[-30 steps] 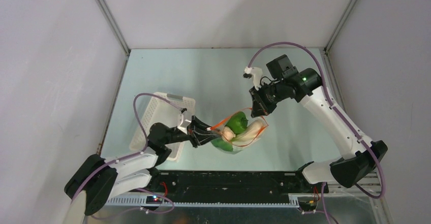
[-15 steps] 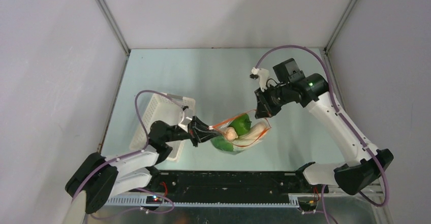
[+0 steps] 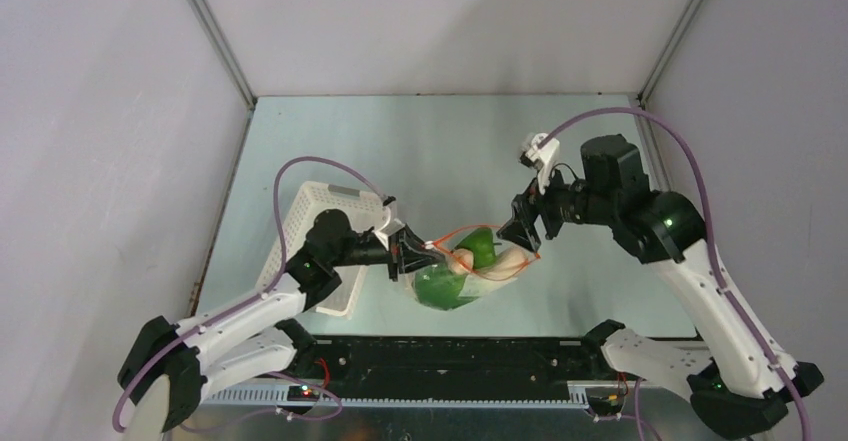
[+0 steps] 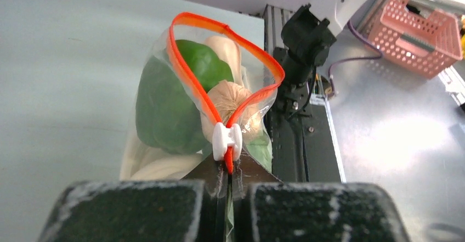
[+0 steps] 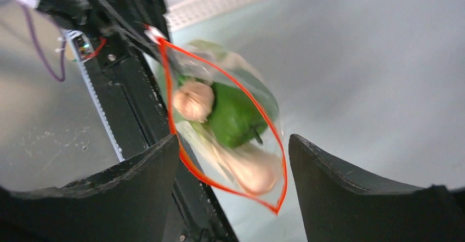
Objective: Place the food in the zip-top bag and seal the zipper
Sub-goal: Adjust the zipper food storage bag at the center of the board.
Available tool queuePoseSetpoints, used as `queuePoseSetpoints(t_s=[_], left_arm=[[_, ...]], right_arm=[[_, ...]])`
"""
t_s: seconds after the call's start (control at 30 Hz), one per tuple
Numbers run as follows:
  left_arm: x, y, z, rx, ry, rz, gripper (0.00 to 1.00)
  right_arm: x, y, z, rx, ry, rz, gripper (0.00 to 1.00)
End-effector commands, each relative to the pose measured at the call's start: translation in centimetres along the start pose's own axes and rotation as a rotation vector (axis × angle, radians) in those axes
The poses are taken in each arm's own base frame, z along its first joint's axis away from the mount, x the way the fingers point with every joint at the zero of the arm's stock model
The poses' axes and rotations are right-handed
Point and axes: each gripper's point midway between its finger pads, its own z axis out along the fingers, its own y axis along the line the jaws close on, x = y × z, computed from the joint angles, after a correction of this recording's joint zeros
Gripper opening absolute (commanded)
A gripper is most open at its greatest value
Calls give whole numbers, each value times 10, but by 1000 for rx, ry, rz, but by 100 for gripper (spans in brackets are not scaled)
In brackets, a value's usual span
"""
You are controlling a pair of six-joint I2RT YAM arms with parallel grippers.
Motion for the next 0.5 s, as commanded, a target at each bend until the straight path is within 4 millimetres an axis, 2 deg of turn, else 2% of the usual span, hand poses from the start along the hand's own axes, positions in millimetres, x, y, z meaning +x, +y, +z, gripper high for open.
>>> queuePoseSetpoints(t_s=[0.0, 0.2, 0.3, 0.47], left_arm=[[-18, -11, 0, 24, -5, 136, 0], [-19, -17, -4, 38, 5, 156, 0], [-20, -16, -5, 24, 0, 150, 0], [-23, -17, -6, 19, -5, 154, 0]], right_arm=[[-37, 37, 5, -148, -168, -279, 77], [-49, 81, 43, -408, -198, -390, 75], [-51, 89, 59, -459, -197, -398, 72], [-40, 104, 86, -521, -153, -446, 70]])
